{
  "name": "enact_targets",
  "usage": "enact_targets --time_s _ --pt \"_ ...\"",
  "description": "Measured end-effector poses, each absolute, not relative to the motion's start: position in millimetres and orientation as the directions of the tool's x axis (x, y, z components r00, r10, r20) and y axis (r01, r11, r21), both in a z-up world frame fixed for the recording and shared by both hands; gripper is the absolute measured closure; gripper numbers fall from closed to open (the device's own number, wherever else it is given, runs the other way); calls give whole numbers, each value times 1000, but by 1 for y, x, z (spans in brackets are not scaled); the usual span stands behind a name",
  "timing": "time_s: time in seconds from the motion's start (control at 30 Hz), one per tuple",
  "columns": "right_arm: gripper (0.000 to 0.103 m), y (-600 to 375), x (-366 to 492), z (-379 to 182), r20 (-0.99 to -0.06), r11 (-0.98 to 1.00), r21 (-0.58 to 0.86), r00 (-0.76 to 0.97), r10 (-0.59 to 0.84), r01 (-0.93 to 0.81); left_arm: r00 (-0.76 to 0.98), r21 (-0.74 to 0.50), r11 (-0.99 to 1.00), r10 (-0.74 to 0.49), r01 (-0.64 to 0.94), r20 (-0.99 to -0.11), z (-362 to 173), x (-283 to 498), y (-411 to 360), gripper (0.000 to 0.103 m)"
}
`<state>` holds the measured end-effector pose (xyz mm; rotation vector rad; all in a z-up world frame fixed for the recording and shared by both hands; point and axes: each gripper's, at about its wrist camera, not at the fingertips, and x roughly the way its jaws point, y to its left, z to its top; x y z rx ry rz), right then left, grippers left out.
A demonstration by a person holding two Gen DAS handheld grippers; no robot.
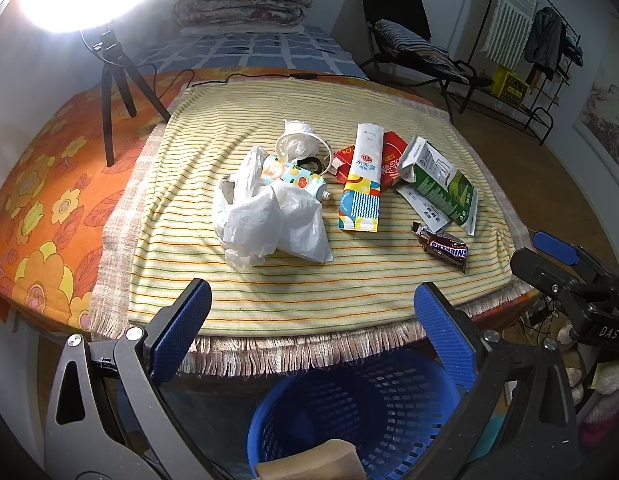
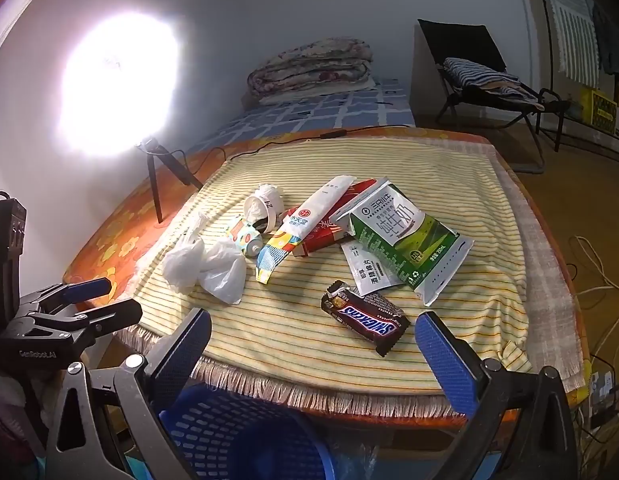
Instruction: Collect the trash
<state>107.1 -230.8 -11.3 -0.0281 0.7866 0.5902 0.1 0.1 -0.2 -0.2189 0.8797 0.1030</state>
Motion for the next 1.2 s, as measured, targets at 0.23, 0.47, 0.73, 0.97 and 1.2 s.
enact_targets --time_s 0.23,0.47,0.73,0.97,1.2 --pt "0 -231 107 -11 -673 839 192 554 490 -509 639 -142 974 4 -177 -769 0 0 0 0" --pt "0 -230 105 -11 -674 839 194 552 491 -509 636 -142 974 3 -177 -772 -1 0 0 0" --pt "0 -231 106 -11 -675 839 194 551 491 -509 636 -145 973 1 -177 -771 -1 0 0 0" --pt "0 -231 106 -12 -675 838 195 550 492 -509 636 -146 973 1 -178 -772 -1 0 0 0" --pt "0 -230 105 -13 -678 837 197 546 492 -510 634 -147 973 -1 -177 -774 -1 0 1 0"
